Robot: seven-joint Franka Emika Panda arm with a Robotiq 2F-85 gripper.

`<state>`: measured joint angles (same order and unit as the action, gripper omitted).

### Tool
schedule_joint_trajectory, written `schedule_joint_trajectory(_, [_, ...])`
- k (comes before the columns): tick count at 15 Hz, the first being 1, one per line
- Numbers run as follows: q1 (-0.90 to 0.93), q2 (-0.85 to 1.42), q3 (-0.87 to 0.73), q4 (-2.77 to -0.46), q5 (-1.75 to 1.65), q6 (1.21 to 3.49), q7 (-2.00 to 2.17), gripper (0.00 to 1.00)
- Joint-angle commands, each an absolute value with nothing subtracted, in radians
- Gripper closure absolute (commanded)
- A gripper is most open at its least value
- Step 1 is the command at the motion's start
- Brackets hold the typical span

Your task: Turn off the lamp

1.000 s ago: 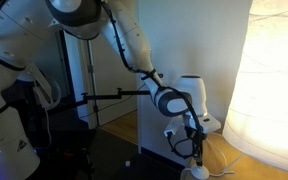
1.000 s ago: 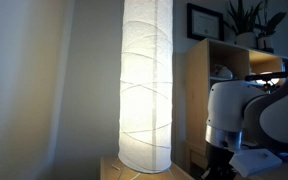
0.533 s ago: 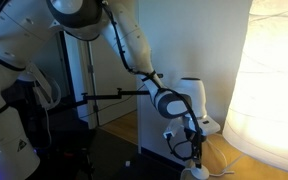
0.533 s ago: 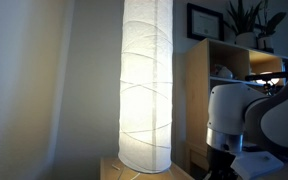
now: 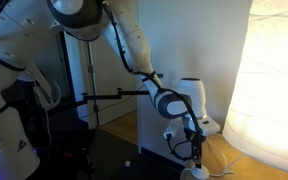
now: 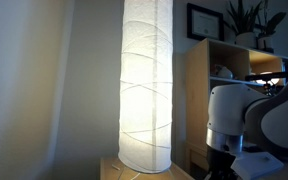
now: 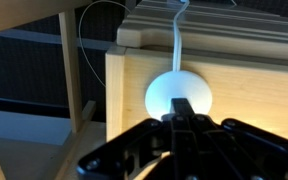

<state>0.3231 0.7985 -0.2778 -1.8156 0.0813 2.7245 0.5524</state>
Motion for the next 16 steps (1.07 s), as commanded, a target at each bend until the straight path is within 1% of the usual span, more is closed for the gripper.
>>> schedule_joint_trajectory(1, [0.309,0.825,-0.269,-1.77,0.051,2.685,0.567,1.0])
schedule_joint_trajectory(16, [0.263,0.908,-0.233,-1.596,0.023,2.479,0.558,1.0])
